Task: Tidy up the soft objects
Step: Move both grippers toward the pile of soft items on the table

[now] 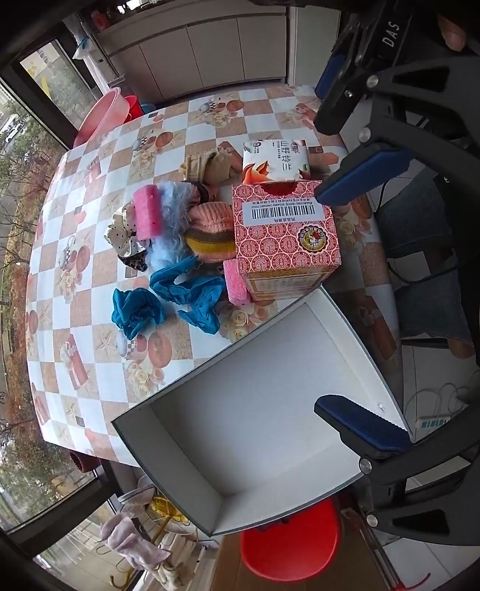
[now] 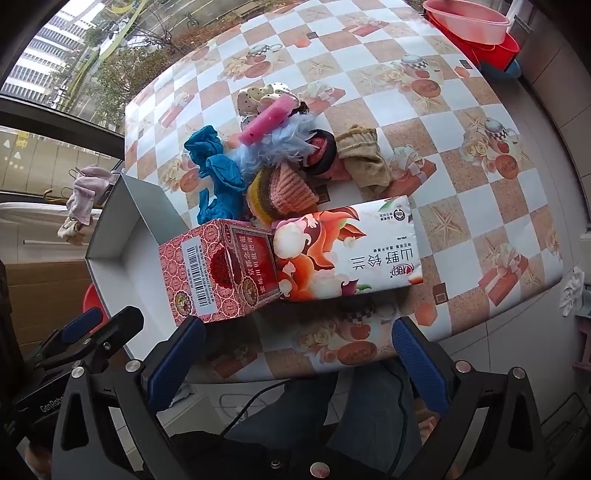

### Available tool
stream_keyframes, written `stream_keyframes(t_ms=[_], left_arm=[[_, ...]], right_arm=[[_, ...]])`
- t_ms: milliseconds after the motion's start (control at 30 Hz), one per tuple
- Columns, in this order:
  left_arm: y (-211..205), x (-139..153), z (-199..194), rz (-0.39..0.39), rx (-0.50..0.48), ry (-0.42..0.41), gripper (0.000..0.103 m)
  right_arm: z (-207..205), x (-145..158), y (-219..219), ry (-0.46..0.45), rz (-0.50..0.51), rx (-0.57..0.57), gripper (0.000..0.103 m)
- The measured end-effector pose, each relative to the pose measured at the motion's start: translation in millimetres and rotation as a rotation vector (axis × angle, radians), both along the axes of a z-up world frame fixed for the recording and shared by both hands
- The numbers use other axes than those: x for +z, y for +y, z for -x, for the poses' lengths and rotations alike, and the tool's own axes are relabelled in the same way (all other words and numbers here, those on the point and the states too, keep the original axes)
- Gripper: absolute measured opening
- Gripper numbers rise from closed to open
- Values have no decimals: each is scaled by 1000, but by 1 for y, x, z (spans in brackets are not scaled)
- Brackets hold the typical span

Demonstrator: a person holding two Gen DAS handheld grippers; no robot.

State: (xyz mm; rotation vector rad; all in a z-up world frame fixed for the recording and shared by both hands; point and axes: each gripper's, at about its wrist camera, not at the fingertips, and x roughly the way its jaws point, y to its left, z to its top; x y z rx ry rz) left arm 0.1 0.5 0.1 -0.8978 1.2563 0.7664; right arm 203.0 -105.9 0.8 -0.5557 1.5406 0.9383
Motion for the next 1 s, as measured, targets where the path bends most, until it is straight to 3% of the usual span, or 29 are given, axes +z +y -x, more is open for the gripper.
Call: stream_keyframes(t_ms=[267, 667, 867, 1000], left_arm=[[12, -2, -1, -12, 8, 15, 102], [75, -4, -29, -66, 62, 69, 102], [111, -10, -38, -65, 123, 152, 102], [125, -15, -41, -58, 157, 153, 102]], right_arm=[[-7, -6, 2, 4, 12, -14, 102], [-43, -25, 29, -20, 42, -3, 102], [-58, -37, 70, -35, 54, 48, 102], [-59, -51, 113, -54, 55, 107, 102]])
